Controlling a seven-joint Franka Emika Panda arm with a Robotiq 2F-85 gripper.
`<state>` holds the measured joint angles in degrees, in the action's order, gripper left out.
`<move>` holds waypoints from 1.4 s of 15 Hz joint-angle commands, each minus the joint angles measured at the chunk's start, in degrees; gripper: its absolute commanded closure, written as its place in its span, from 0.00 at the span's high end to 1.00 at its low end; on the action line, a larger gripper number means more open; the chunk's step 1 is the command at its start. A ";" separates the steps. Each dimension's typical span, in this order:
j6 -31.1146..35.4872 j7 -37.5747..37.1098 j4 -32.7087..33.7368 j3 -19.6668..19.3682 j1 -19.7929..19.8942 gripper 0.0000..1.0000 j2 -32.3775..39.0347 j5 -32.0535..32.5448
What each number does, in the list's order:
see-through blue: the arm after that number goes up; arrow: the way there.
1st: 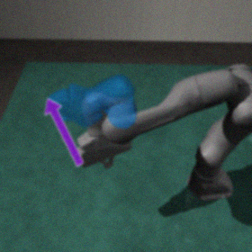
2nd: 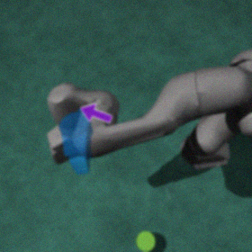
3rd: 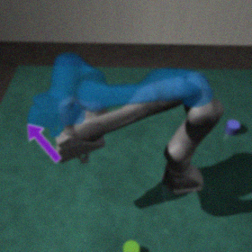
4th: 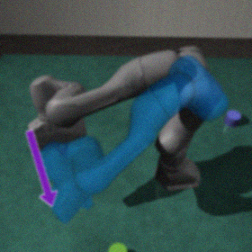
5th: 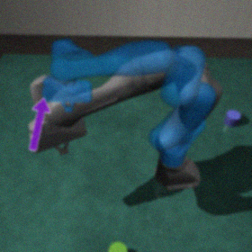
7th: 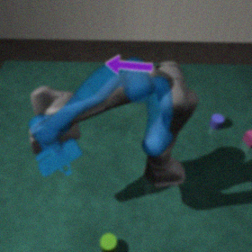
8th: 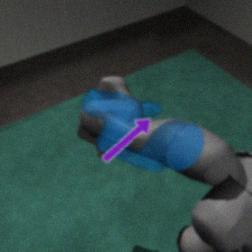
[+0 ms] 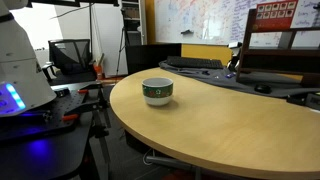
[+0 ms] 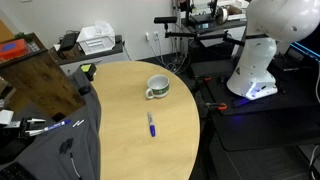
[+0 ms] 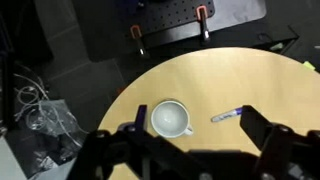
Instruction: Pick the pen on the table and put it in the mug
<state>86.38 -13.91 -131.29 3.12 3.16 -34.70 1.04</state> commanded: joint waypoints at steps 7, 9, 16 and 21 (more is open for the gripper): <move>-0.15 -0.03 0.17 -0.08 -0.10 1.00 0.04 0.04; 0.91 -4.45 0.45 0.58 0.66 1.00 1.29 -1.95; 25.30 -27.70 -2.22 7.27 0.88 1.00 13.04 -11.06; 45.57 -46.10 -6.50 10.07 -0.99 1.00 25.50 -9.50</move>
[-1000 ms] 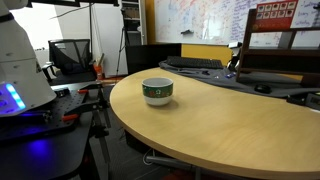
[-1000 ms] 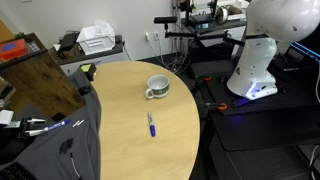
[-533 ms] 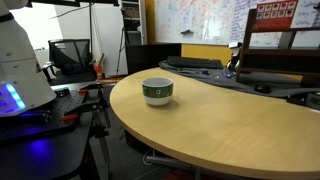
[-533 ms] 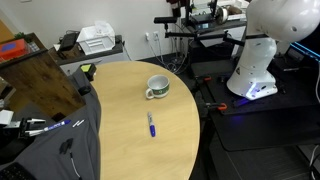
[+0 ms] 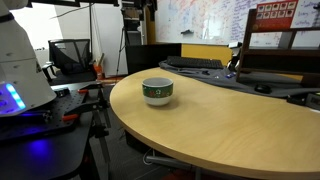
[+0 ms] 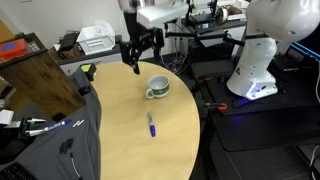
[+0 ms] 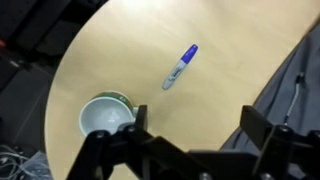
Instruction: Pick the pen on the table and put it in the mug
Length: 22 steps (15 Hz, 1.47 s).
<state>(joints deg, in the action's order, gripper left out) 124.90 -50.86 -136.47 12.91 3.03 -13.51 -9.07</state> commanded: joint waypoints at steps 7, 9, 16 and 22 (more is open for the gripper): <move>25.32 -20.15 -4.27 -3.90 -5.88 1.00 21.66 -0.22; 29.74 -18.01 -3.36 -5.57 -6.90 1.00 26.29 -1.66; 37.05 -11.50 0.79 -8.61 -8.50 1.00 36.55 -5.63; 38.36 -6.69 3.26 -8.27 -7.75 0.80 40.53 -11.72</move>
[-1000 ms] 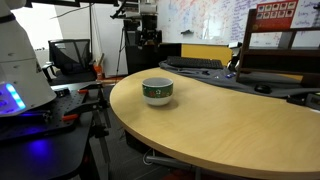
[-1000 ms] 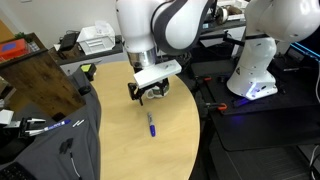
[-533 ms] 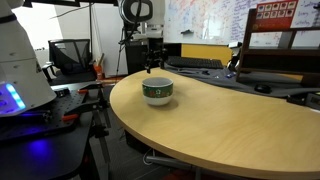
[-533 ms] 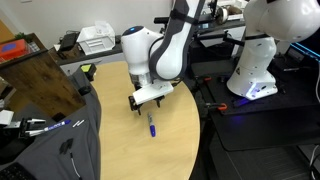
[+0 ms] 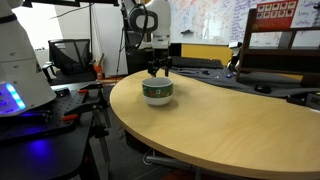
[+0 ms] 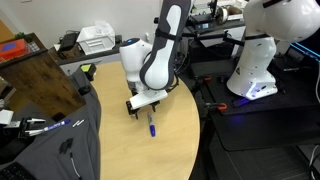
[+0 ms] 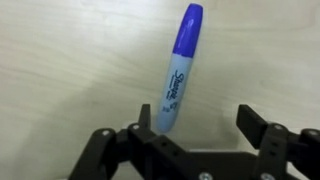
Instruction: Pick the pen on the table and put it in the mug
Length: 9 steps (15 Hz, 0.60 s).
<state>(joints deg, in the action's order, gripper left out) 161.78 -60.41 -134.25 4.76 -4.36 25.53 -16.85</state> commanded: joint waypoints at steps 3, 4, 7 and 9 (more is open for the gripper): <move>1.45 4.57 1.11 -0.01 -0.41 0.57 2.28 -6.74; 1.64 5.09 1.18 -0.11 -0.42 0.59 2.68 -7.36; 1.62 5.63 0.56 -0.22 -0.65 0.58 2.88 -9.12; 1.58 6.07 0.42 -0.16 -0.61 0.34 3.11 -10.11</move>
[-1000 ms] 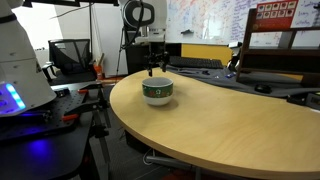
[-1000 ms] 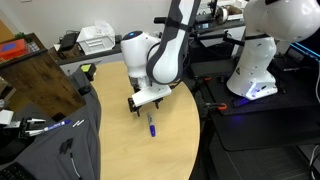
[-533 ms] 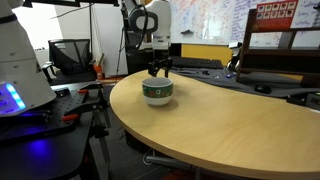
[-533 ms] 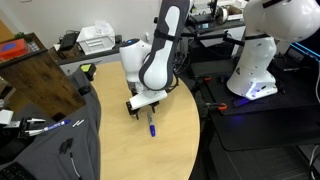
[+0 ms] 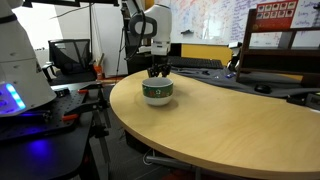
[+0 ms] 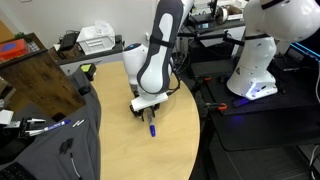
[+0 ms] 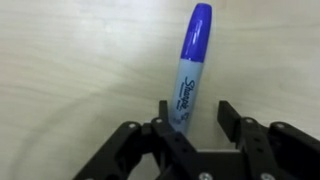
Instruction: Pick the pen on the table and put it in the mug
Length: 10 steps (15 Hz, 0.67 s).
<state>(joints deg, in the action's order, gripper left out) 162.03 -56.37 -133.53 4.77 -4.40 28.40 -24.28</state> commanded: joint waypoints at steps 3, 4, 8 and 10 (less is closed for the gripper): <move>1.30 2.17 -0.16 -0.29 -0.71 0.17 0.72 -3.26; 1.30 2.16 -0.18 -0.38 -0.80 0.08 0.77 -3.33; 0.44 1.12 -0.82 -1.77 -2.14 0.06 -0.41 -2.10; -0.78 -1.36 -2.28 -5.18 -5.25 0.06 -3.09 1.01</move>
<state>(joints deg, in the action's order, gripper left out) 162.04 -56.19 -133.62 3.82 -5.52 28.82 -25.39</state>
